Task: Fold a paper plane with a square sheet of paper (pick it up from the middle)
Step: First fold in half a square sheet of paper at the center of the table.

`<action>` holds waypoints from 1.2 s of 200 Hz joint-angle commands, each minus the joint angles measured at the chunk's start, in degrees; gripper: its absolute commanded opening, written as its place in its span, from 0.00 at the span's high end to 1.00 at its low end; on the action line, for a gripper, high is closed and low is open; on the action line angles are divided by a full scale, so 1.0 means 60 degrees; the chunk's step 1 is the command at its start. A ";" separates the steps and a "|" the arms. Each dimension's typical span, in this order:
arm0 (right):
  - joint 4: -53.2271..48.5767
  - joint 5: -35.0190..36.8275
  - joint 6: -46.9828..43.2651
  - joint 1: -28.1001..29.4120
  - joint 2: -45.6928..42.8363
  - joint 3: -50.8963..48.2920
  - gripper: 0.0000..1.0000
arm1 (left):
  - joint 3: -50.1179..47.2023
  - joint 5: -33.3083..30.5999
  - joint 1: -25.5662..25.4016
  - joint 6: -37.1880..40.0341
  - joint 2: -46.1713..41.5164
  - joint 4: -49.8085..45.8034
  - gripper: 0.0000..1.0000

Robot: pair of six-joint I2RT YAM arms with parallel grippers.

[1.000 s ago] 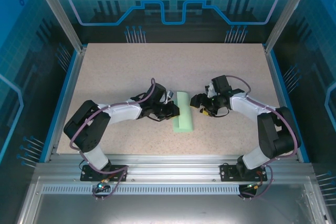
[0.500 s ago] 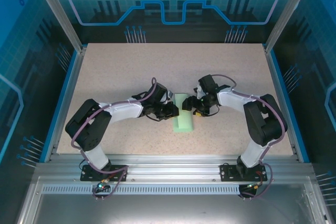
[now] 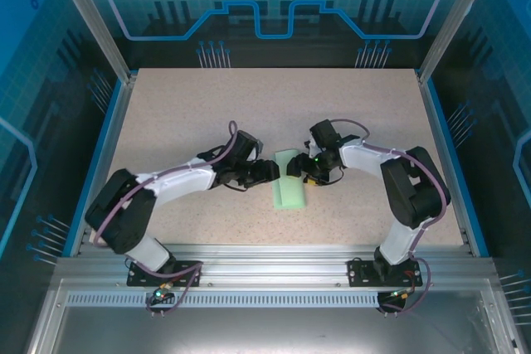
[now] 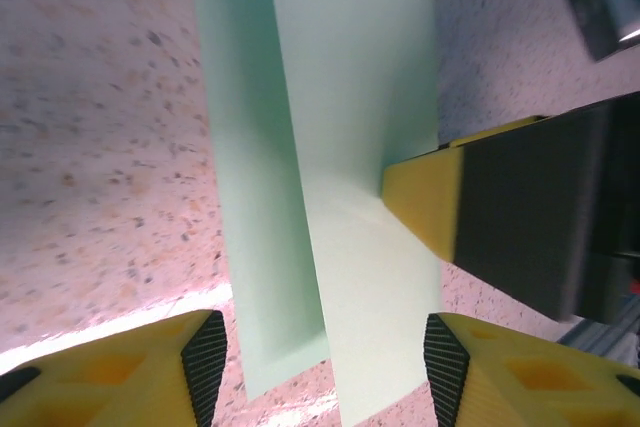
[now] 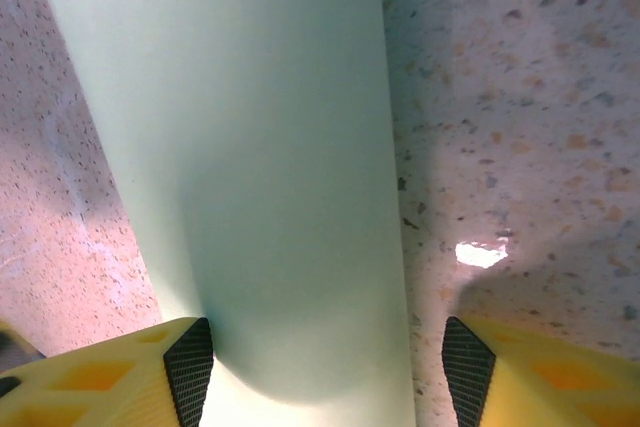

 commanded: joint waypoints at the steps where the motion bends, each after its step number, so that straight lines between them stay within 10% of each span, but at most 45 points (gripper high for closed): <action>1: -0.0242 0.0340 0.0066 0.0400 0.0290 0.0526 0.35 | -0.0364 -0.1205 0.0114 -0.0351 -0.0713 -0.0662 0.41; 240: -0.1899 0.1983 -0.0426 0.1305 0.1251 0.2079 0.33 | -0.0715 -0.1284 0.0233 -0.0700 -0.0878 -0.0643 0.42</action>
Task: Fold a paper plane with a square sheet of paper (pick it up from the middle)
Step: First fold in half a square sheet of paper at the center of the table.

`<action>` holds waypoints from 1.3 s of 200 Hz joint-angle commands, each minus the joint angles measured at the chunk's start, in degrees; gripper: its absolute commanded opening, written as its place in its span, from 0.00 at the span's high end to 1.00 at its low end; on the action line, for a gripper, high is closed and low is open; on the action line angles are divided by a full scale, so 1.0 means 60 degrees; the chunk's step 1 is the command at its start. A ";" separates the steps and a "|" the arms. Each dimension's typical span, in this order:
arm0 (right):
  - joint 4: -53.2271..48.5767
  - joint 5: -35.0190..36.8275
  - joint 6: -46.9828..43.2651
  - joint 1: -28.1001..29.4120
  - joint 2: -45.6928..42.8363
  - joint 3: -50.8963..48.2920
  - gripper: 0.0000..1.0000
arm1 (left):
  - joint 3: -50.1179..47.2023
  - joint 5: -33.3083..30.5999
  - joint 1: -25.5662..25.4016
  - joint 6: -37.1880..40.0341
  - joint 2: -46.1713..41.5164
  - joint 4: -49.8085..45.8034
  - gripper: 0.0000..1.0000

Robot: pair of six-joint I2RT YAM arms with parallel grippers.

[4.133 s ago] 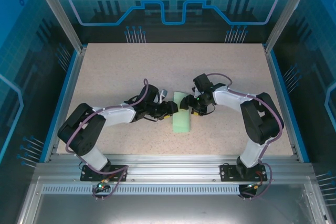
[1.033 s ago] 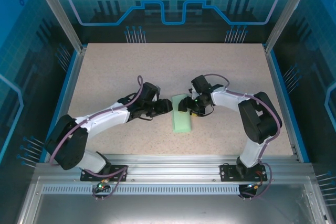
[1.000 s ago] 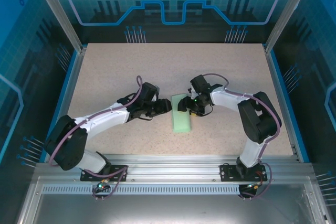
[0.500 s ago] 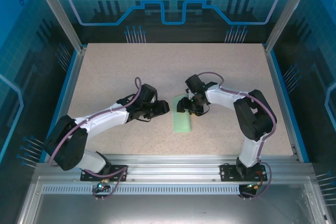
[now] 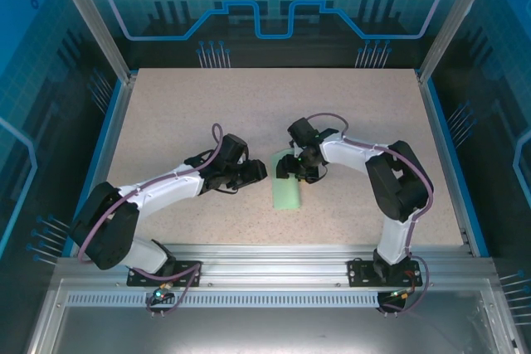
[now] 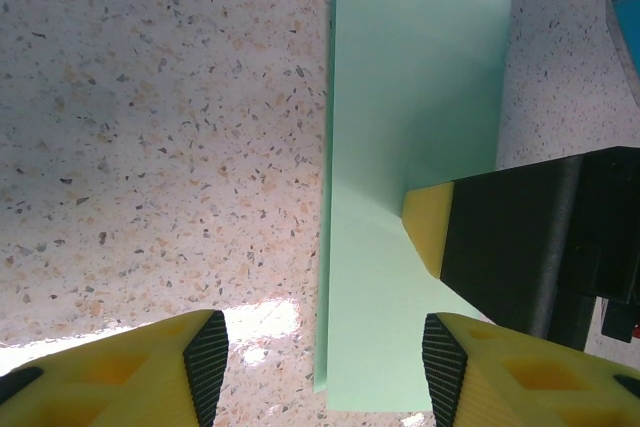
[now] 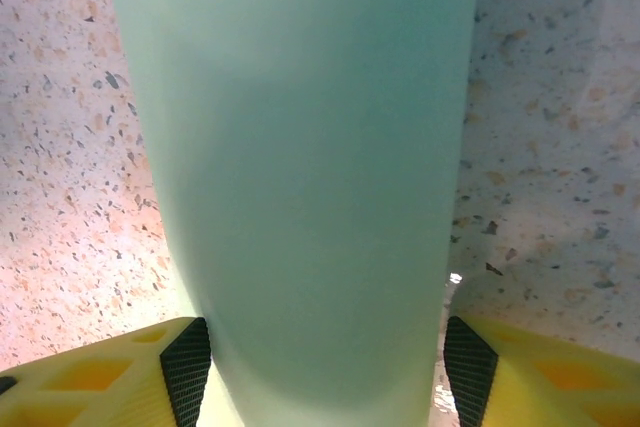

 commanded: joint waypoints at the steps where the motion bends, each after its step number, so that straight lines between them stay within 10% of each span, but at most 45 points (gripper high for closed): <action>1: -0.0433 0.0178 -0.0117 0.0135 0.0303 0.0368 0.33 | -0.0096 -0.0147 0.0022 -0.0074 0.0012 -0.0133 0.42; 185: -0.0926 0.0656 -0.0616 0.0166 0.0898 0.0568 0.31 | -0.0007 0.0153 0.0029 -0.0173 0.0349 0.0166 0.45; 241: -0.1115 0.1018 -0.0474 0.0173 0.1175 0.0576 0.32 | 0.0138 0.0750 0.0018 -0.0354 0.0913 0.0495 0.65; 260: -0.1099 0.1085 -0.0440 0.0174 0.1203 0.0504 0.32 | 0.0124 0.1060 0.0029 -0.0542 0.1165 0.0837 0.88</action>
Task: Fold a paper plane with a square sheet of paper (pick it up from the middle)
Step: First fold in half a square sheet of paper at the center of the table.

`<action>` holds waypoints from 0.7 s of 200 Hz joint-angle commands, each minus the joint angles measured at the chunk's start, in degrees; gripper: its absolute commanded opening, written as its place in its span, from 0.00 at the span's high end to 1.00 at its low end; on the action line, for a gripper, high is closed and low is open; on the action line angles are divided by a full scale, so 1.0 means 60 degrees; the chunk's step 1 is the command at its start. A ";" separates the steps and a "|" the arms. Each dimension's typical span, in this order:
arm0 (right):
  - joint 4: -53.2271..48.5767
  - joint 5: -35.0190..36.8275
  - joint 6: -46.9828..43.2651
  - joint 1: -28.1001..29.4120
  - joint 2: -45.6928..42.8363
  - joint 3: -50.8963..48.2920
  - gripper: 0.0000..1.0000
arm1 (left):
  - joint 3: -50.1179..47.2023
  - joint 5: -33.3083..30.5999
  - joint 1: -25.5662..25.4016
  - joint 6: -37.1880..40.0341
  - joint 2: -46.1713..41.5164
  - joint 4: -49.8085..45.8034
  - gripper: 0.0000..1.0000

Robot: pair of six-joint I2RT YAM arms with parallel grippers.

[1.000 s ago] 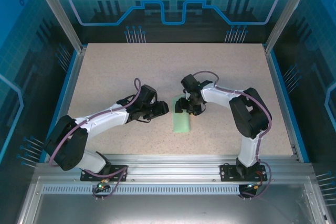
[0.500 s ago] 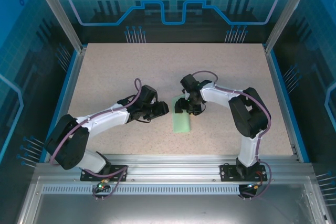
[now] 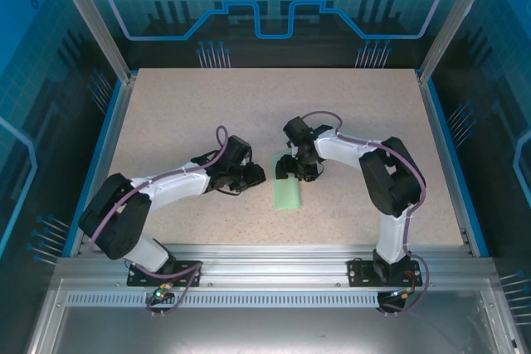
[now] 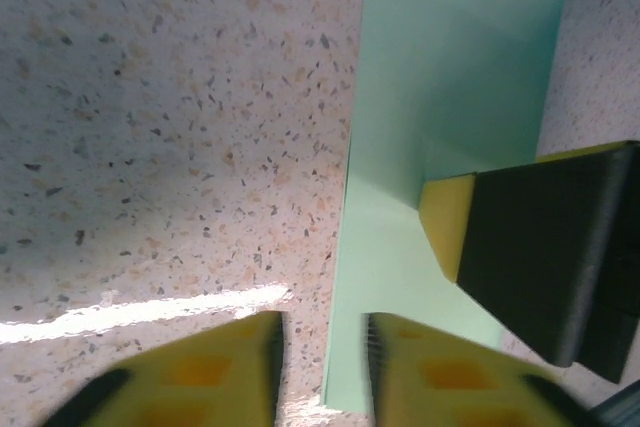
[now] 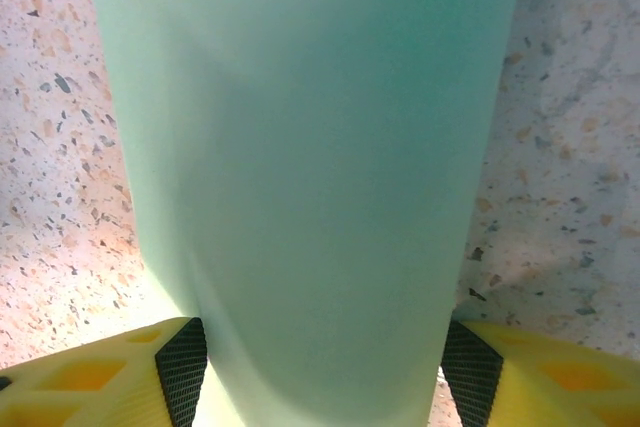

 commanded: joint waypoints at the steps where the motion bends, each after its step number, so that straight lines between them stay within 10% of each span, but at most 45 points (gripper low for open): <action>1: -0.0326 0.0584 0.0019 0.0086 0.0578 -0.0186 0.32 | 0.0124 0.0623 0.0030 -0.0244 0.0310 0.0475 0.90; 140: -0.0250 0.0600 0.0165 0.0084 0.0598 -0.0288 0.32 | 0.0300 0.1728 0.0024 -0.1455 0.2086 0.2561 1.00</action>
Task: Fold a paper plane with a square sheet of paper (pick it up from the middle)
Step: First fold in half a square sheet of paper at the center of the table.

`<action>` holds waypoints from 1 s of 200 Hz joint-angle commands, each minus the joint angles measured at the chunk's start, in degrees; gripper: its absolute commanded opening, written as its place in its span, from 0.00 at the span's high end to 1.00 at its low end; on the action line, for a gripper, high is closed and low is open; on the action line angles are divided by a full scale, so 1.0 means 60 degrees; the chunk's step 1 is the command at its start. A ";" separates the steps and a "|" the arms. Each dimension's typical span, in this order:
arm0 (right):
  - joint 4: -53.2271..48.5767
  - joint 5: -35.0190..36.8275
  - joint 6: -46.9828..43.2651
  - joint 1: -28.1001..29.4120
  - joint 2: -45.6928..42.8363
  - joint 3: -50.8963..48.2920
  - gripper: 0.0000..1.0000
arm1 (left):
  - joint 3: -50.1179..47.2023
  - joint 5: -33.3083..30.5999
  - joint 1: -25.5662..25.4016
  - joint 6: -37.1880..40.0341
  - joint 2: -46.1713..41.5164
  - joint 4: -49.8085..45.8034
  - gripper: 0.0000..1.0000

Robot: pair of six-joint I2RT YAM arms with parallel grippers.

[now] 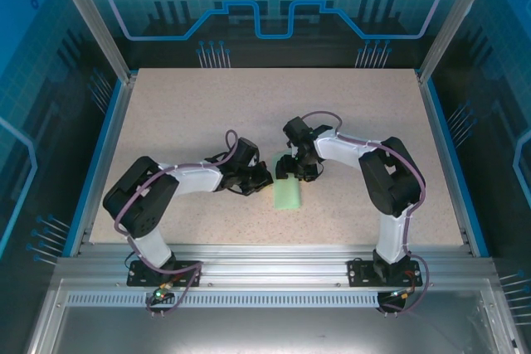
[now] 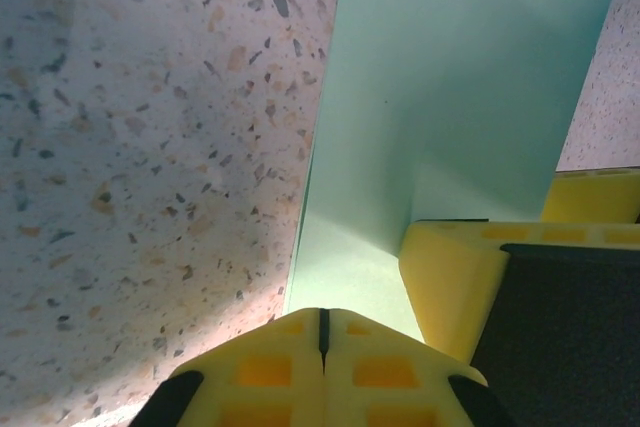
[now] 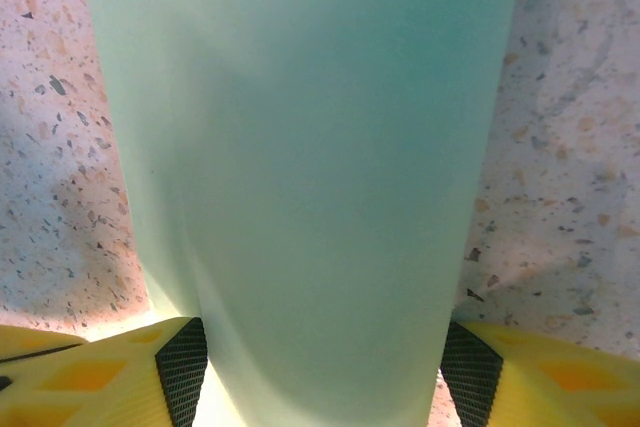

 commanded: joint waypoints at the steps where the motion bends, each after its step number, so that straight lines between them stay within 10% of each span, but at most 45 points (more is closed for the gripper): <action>1: -0.0241 0.0557 0.0100 0.0080 0.0579 -0.0293 0.32 | 0.0263 0.0397 0.0020 -0.0262 0.0290 0.0397 1.00; 200: -0.0360 0.0104 -0.0032 -0.0206 -0.0492 -0.0377 0.30 | 0.0124 0.0192 0.0021 -0.0134 0.1155 0.0165 1.00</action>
